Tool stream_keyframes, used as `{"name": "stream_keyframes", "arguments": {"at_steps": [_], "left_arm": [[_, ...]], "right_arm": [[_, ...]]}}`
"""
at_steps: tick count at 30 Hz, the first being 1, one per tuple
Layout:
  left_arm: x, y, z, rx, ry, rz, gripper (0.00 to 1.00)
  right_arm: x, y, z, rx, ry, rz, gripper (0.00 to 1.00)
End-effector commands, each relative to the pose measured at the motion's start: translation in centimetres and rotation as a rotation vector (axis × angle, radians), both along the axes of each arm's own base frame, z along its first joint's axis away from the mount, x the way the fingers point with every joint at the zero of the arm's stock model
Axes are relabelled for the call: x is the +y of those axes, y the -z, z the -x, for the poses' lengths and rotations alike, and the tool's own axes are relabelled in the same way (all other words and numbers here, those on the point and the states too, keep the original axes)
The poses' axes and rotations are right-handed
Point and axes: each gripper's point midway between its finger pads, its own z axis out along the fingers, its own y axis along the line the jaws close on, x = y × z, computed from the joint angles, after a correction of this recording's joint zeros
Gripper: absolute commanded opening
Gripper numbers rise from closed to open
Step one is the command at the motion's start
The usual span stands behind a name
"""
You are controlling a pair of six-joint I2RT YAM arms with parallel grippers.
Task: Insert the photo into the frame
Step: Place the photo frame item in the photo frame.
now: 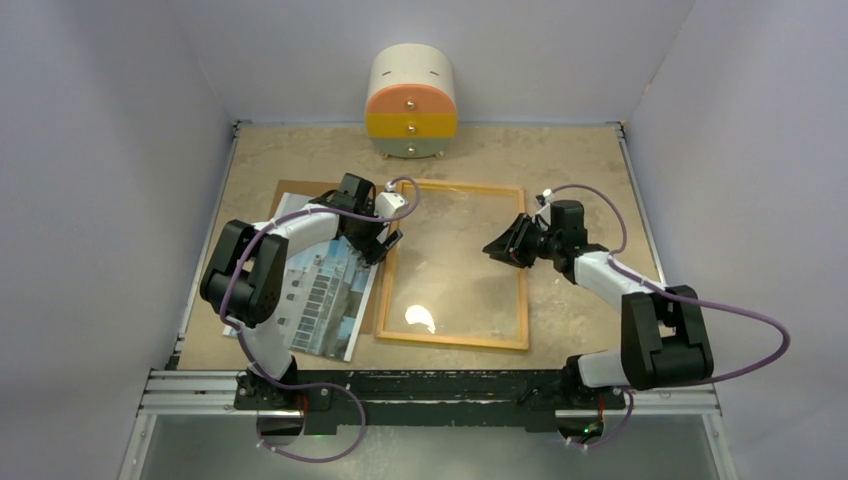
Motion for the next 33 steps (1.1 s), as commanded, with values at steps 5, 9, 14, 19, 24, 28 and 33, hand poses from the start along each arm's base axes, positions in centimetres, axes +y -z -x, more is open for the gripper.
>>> {"name": "stream_keyframes", "arguments": {"at_steps": [5,9,14,19,24,28,33], "left_arm": [[0.0,0.7,1.0,0.024,0.037,-0.005,1.00],[-0.2,0.6,1.1,0.029,0.040,0.005,0.99],[-0.4,0.2,1.1,0.028,0.043,0.021,0.99],[-0.6,-0.7,0.8,0.049,0.026,0.088,0.99],[-0.1,-0.6,0.5,0.057,0.016,0.104,0.98],[-0.1,-0.1,0.9,0.069,0.020,0.110,0.98],[-0.2,0.0,1.1,0.073,0.025,0.113,0.97]], "right_arm": [[2.9,-7.9,-0.7,-0.133,-0.046,-0.253,0.27],[3.7,-9.0,-0.5,-0.136,-0.059,-0.285,0.27],[4.8,-9.7,-0.3,-0.147,-0.072,-0.301,0.26],[5.6,-10.6,-0.2,-0.158,-0.082,-0.336,0.25],[6.1,-12.0,-0.4,-0.171,-0.074,-0.385,0.24],[6.4,-12.8,-0.3,-0.174,-0.068,-0.412,0.23],[6.6,-12.5,-0.4,-0.170,-0.068,-0.410,0.23]]}}
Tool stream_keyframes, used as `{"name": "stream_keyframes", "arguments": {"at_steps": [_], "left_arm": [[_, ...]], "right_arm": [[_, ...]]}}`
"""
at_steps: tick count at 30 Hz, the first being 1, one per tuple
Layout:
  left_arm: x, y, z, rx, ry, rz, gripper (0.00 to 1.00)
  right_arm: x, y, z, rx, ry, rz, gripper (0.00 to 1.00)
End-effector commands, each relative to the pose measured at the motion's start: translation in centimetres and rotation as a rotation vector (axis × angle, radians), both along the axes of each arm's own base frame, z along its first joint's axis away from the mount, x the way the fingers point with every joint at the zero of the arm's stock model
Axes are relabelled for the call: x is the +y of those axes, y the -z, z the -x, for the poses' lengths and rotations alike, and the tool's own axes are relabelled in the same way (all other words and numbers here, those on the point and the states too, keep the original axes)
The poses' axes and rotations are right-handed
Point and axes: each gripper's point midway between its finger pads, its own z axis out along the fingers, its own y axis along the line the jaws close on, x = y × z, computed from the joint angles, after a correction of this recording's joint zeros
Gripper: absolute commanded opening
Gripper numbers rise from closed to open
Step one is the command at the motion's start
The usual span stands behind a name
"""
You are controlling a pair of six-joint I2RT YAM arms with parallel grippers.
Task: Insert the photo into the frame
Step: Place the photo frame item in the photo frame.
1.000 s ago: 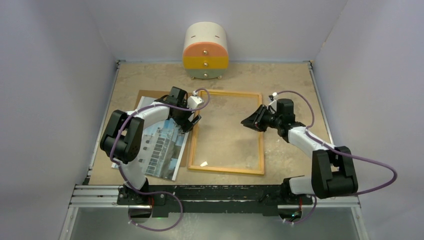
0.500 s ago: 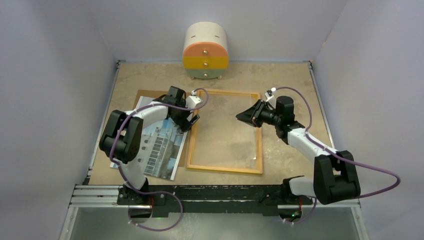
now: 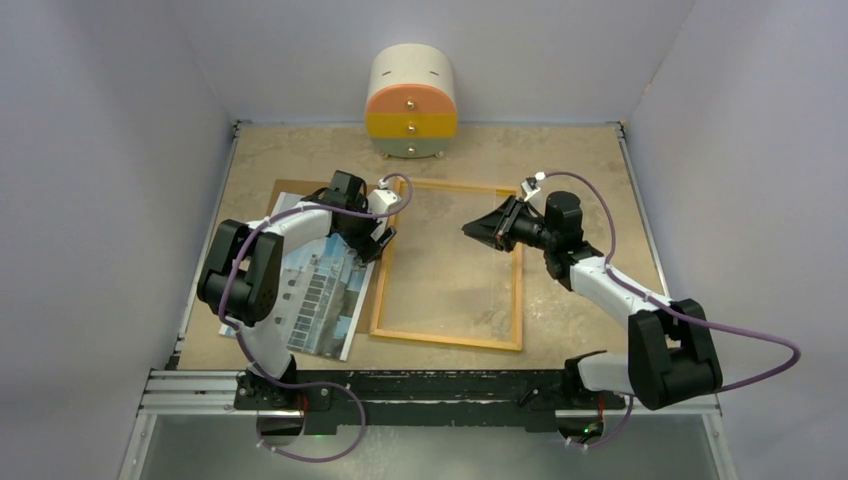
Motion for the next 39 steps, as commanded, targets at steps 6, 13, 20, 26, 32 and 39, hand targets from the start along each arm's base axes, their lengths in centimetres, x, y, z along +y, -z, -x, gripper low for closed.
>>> {"name": "stream_keyframes", "arguments": {"at_steps": [6,13,20,26,32,39], "left_arm": [[-0.7,0.2,1.2,0.041,0.027,0.045,0.97],[-0.5,0.5,1.3,0.041,0.026,0.036,0.97],[-0.3,0.6,1.4,0.037,0.028,0.024,0.97],[-0.1,0.6,1.3,0.031,0.027,0.017,0.97],[-0.1,0.6,1.1,0.026,0.026,0.014,0.97],[0.0,0.6,1.1,0.023,0.025,0.009,0.97]], "right_arm": [[0.5,-1.3,-0.2,-0.060,-0.012,-0.006,0.23],[0.1,0.6,0.6,-0.030,-0.028,0.049,0.26],[-0.1,2.4,0.7,-0.004,-0.035,0.092,0.30],[-0.7,3.9,0.4,-0.010,-0.038,0.186,0.42],[-1.5,4.9,0.1,-0.026,-0.058,0.276,0.50],[-1.6,5.7,0.3,-0.025,-0.066,0.290,0.54]]}}
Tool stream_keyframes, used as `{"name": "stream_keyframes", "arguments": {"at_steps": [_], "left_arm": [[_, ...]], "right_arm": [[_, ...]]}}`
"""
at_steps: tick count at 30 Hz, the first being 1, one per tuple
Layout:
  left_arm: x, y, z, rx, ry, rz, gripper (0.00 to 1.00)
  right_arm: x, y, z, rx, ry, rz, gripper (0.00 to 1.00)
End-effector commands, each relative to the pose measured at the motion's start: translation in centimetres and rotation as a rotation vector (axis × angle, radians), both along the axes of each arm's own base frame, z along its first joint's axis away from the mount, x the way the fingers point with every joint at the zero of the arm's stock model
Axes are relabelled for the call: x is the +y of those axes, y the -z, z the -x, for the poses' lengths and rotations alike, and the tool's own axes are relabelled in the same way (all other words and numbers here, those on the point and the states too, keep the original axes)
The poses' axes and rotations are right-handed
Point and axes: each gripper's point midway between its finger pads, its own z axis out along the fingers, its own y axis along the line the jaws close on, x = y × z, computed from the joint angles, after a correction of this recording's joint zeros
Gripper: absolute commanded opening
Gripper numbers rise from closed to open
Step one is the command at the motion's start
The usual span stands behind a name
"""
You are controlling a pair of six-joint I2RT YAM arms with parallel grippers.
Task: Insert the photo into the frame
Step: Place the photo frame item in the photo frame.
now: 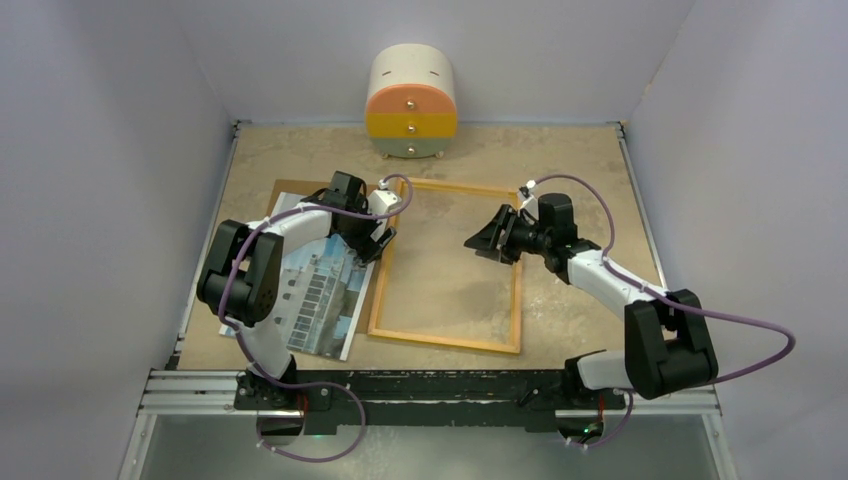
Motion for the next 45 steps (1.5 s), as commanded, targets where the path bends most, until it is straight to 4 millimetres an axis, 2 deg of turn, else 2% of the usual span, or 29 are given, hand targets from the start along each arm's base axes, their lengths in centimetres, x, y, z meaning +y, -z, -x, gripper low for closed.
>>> {"name": "stream_keyframes", "arguments": {"at_steps": [1,10,13,26,30,45], "left_arm": [[0.0,0.5,1.1,0.032,0.015,0.011,0.97],[0.1,0.6,1.3,0.031,0.016,0.008,0.97],[0.2,0.7,1.4,0.033,0.016,0.004,0.97],[0.2,0.4,1.3,0.026,0.015,0.002,0.97],[0.2,0.3,1.3,0.023,0.016,0.001,0.97],[0.2,0.4,1.0,0.026,0.016,-0.003,0.97]], "right_arm": [[0.0,-0.2,-0.5,-0.041,-0.020,0.028,0.56],[-1.0,0.6,-0.2,-0.021,-0.029,0.116,0.72],[-1.6,1.0,0.1,-0.007,-0.028,0.151,0.81],[-2.5,1.2,1.0,0.005,-0.029,0.191,0.83],[-3.4,1.2,1.0,0.006,-0.021,0.254,0.84],[-6.2,3.6,1.7,0.050,0.013,0.427,0.85]]}}
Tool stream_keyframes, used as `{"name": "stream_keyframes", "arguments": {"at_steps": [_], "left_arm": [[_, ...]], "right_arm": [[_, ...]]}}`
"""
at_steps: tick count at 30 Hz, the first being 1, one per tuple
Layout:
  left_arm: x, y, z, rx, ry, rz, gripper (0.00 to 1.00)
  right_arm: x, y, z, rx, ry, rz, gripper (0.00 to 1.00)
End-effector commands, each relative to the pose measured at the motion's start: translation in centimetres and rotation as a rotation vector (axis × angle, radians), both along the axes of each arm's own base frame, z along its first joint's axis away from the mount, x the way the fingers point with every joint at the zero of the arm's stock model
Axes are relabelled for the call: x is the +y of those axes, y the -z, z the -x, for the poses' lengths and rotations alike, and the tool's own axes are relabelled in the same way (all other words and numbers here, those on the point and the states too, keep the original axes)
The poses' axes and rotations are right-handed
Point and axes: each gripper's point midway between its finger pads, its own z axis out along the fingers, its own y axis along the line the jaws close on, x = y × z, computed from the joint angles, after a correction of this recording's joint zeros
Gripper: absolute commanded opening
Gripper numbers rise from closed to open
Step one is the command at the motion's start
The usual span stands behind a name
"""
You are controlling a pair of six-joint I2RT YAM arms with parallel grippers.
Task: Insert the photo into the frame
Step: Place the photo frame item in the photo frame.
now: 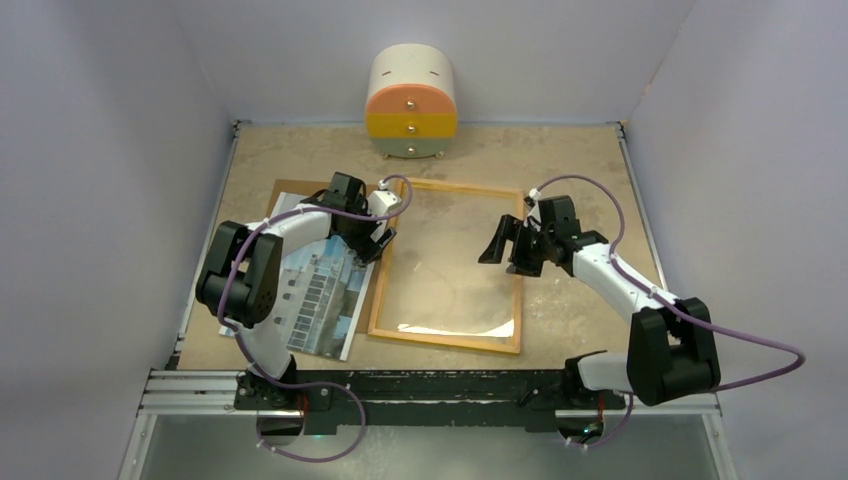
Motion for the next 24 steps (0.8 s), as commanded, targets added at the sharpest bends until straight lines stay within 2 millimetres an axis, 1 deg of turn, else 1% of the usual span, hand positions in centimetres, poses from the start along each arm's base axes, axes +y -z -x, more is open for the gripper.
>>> {"name": "stream_keyframes", "arguments": {"at_steps": [1,6,9,14,19,24], "left_arm": [[0.1,0.4,1.0,0.039,0.015,-0.003,0.97],[0.1,0.4,1.0,0.039,0.015,-0.003,0.97],[0.2,0.5,1.1,0.040,0.016,-0.006,0.97],[0.3,0.5,1.1,0.038,0.017,-0.009,0.97],[0.2,0.5,1.1,0.038,0.019,-0.009,0.97],[0.3,0.4,1.1,0.036,0.017,-0.010,0.97]], "right_arm": [[-1.1,-0.3,-0.4,-0.027,0.001,0.068,0.85],[-1.3,0.2,-0.5,-0.019,0.005,0.085,0.85],[-1.6,0.8,-0.4,-0.006,0.010,0.104,0.85],[-3.1,1.9,-0.4,0.014,0.035,0.198,0.85],[-3.8,2.0,-0.7,0.007,0.056,0.231,0.86],[-4.0,1.6,-1.1,-0.002,0.075,0.240,0.86]]}}
